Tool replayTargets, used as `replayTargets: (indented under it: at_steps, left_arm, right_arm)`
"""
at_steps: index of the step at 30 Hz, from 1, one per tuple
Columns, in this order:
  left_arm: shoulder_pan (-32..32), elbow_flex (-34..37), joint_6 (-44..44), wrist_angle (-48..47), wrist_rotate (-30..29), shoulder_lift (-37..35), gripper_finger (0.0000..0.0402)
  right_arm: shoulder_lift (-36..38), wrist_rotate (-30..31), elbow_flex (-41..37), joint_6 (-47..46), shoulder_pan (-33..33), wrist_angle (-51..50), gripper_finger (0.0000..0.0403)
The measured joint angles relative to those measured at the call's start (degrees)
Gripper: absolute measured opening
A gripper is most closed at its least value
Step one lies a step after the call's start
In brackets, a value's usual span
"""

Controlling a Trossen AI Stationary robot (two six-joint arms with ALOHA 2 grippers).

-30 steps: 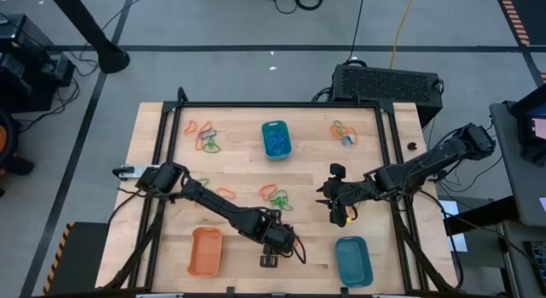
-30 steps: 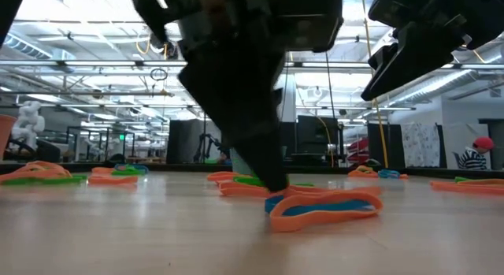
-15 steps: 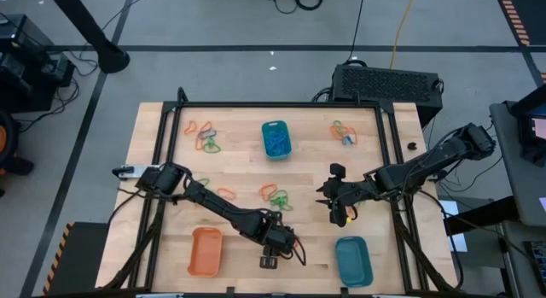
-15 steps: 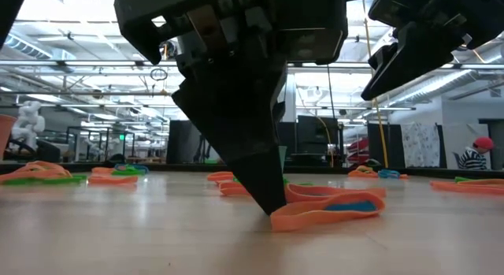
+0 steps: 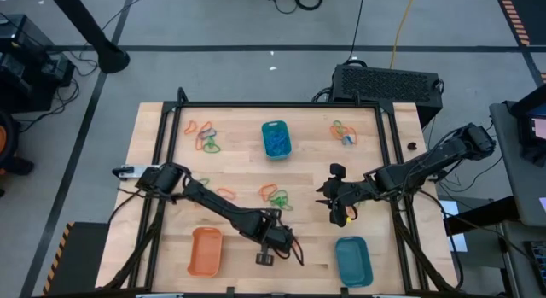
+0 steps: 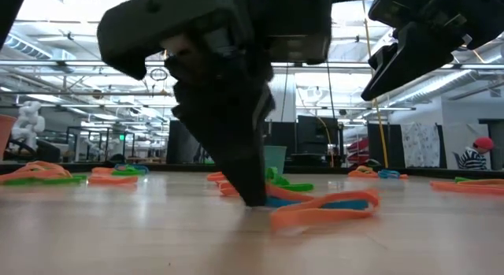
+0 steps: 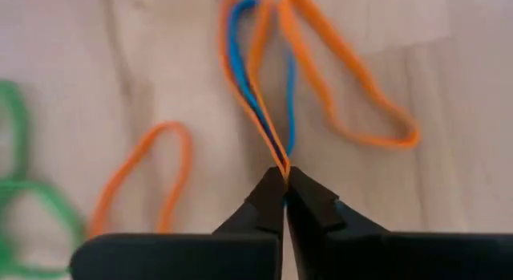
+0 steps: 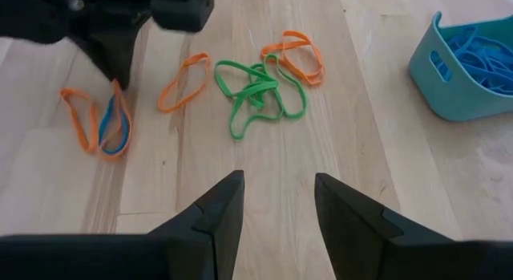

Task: Sort rubber bands into baskets
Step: Put the blue rubber band into the top blue bin

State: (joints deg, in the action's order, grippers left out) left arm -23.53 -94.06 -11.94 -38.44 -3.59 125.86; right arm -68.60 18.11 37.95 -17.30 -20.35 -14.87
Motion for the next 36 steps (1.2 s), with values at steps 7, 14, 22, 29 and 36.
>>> replayTargets:
  at_steps: [7, 14, 22, 29, 36]
  left_arm:
    - [0.0, -3.3, 4.5, -4.9, -5.7, -5.3, 0.0007]
    - [0.0, -4.0, 6.4, -6.1, -9.5, -10.2, 0.0005]
    - [0.0, -3.9, 6.3, -7.0, -11.7, -11.2, 0.0004]
    - [0.0, -2.9, 6.3, -7.1, -3.6, -7.9, 0.0004]
    - [0.2, -2.9, 3.4, -9.8, -1.4, -3.9, 0.0011]
  right_arm:
    - [0.0, -0.2, 0.0, 0.0, 0.0, -0.2, 0.0146]
    - [0.0, -0.2, 0.0, 0.0, 0.0, -0.4, 0.0146]
    - [0.0, -0.2, 0.0, 0.0, 0.0, -0.4, 0.0146]
    - [0.0, -0.2, 0.0, 0.0, 0.0, -0.3, 0.0146]
    - [0.0, -0.2, 0.0, 0.0, 0.0, 0.0, 0.0146]
